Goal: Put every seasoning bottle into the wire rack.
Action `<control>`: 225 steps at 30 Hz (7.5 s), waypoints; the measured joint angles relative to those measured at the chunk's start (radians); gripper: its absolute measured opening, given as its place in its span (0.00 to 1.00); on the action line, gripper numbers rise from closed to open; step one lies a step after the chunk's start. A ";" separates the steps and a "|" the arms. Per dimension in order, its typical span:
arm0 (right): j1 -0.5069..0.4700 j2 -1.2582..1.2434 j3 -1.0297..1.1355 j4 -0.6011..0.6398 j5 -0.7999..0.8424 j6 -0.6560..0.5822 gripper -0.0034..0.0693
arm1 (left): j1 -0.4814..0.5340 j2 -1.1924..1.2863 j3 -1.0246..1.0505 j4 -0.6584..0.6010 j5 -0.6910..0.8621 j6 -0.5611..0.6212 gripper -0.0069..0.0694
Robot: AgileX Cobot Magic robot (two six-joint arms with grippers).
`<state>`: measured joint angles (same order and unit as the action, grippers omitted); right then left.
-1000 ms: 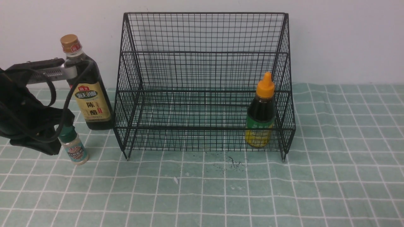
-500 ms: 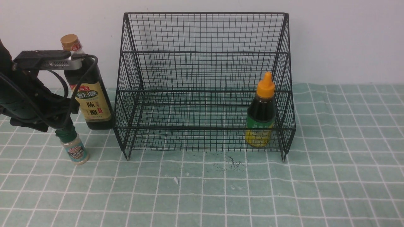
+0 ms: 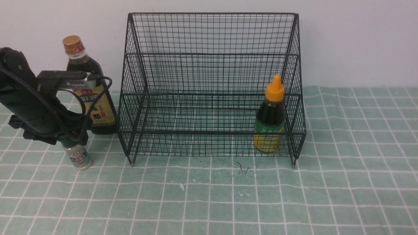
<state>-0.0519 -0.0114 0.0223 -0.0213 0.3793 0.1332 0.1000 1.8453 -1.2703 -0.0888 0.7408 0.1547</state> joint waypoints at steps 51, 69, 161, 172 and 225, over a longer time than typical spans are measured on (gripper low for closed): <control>0.000 0.000 0.000 0.000 0.000 -0.009 0.03 | -0.451 0.091 -0.311 0.164 0.211 -0.164 0.54; 0.000 0.000 0.000 0.000 0.000 -0.009 0.03 | -0.452 0.019 -0.452 0.174 0.370 -0.168 0.62; 0.000 0.000 0.000 0.000 0.001 -0.008 0.03 | -0.372 -0.086 -0.871 0.089 0.218 -0.169 0.50; 0.000 0.000 0.000 0.000 0.001 -0.012 0.03 | -0.372 0.058 -0.871 0.089 0.173 -0.193 0.50; 0.000 0.000 0.000 0.000 0.001 -0.014 0.03 | -0.372 -0.655 -0.449 0.116 0.351 -0.180 0.08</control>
<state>-0.0519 -0.0114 0.0223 -0.0213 0.3802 0.1189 -0.2717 1.1900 -1.7190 0.0272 1.0920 -0.0251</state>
